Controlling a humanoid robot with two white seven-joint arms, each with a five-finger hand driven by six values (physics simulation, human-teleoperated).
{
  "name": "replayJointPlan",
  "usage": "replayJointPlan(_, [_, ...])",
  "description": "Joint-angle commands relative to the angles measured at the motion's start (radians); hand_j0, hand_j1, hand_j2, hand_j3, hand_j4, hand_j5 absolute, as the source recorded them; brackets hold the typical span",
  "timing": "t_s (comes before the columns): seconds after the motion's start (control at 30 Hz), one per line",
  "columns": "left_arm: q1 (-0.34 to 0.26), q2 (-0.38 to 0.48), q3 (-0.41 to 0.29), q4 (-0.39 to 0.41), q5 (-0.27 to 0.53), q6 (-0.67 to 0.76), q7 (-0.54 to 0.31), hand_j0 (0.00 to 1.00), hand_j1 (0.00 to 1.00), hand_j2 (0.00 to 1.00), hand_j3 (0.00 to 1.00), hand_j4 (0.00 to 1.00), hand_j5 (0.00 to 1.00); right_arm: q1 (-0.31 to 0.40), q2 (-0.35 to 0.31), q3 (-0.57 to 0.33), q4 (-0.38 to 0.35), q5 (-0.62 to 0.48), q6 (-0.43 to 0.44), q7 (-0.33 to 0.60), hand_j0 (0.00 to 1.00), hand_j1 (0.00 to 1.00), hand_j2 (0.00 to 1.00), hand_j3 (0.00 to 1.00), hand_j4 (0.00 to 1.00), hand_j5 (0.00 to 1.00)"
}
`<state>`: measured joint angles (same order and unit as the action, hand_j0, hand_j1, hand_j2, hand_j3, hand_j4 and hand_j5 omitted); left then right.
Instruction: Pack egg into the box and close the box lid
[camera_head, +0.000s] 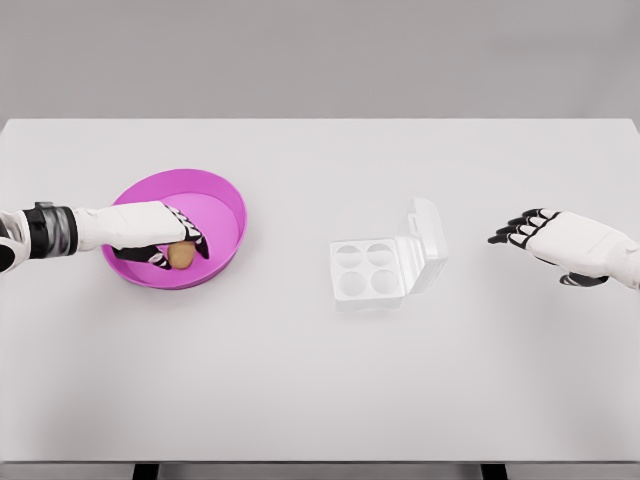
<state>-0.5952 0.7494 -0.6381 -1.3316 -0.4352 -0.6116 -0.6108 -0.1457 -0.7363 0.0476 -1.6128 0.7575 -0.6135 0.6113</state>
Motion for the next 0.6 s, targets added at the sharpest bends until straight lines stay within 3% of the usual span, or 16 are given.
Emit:
replayJointPlan(0.0, [0.000, 0.001, 0.000, 0.000, 0.003, 0.001, 0.000, 0.58, 0.58, 0.58, 0.58, 0.58, 0.58, 0.000, 0.000, 0.000, -0.001, -0.004, 0.003, 0.000, 0.97, 0.97, 0.97, 0.97, 0.97, 0.97])
replayJointPlan(0.57, [-0.006, 0.010, 0.015, -0.003, 0.015, 0.001, 0.000, 0.49, 0.49, 0.49, 0.49, 0.49, 0.49, 0.000, -0.005, -0.003, 0.002, 0.011, 0.003, 0.000, 0.98, 0.98, 0.98, 0.98, 0.98, 0.98])
